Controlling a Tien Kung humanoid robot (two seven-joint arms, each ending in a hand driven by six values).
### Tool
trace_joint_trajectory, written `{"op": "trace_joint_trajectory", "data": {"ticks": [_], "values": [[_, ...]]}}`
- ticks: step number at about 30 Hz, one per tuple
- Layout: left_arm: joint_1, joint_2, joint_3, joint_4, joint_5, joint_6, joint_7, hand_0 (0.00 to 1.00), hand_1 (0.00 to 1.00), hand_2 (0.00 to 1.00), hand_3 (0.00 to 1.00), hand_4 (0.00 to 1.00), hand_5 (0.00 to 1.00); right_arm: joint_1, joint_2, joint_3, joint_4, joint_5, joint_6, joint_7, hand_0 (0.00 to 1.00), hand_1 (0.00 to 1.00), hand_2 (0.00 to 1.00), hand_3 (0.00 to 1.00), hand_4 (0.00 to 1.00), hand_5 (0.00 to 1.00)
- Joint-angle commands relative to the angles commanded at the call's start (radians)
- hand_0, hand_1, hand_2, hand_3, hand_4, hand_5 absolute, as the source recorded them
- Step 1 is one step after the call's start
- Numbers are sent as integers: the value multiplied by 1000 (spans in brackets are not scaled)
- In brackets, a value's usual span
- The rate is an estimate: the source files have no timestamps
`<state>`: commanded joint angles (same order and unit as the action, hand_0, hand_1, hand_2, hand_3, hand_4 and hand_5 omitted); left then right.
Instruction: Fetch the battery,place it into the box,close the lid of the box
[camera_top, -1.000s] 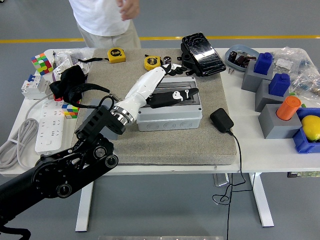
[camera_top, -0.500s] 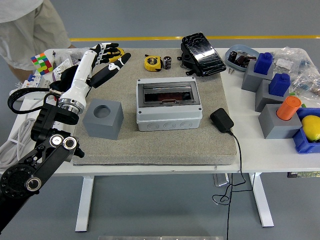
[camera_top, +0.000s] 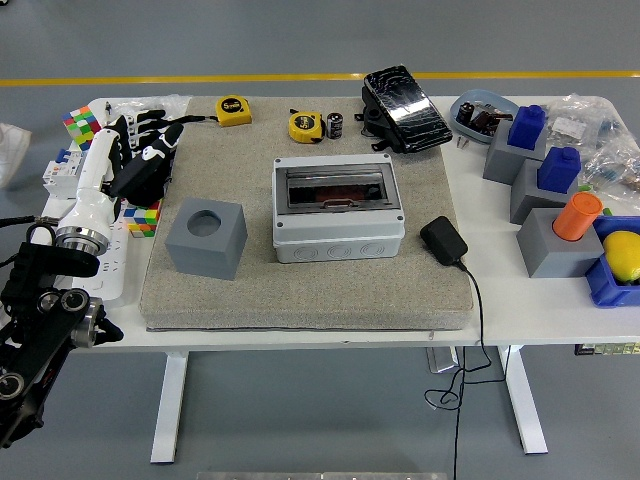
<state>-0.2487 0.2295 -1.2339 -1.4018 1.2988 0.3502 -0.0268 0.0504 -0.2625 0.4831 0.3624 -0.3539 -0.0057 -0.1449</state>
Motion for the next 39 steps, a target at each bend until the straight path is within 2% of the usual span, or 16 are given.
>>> {"op": "trace_joint_trajectory", "data": {"ticks": [11, 18, 28, 32, 39], "values": [[5, 3, -35, 20, -18, 0, -15, 419, 659, 693, 709, 961, 623, 1, 4, -7, -1, 4, 1, -1, 702, 727, 721, 704, 998, 716], [4, -10, -27, 22, -11, -3, -10, 419, 652, 688, 705, 957, 593, 7, 2, -4, -1, 4, 0, 0, 702, 727, 721, 703, 998, 716], [-4, -1, -27, 29, -7, -4, -4, 421, 650, 684, 703, 949, 573, 21, 8, -19, -4, 13, 1, -1, 701, 727, 720, 703, 998, 716], [-18, 20, 4, 34, 2, -6, -5, 419, 647, 683, 702, 947, 567, 31, 9, -41, 1, 11, 1, 0, 704, 727, 721, 703, 998, 716], [16, 13, 5, 25, 14, -7, -1, 420, 646, 683, 698, 942, 563, 12, 13, -45, -2, 13, 1, -1, 704, 727, 721, 703, 998, 716]]}}
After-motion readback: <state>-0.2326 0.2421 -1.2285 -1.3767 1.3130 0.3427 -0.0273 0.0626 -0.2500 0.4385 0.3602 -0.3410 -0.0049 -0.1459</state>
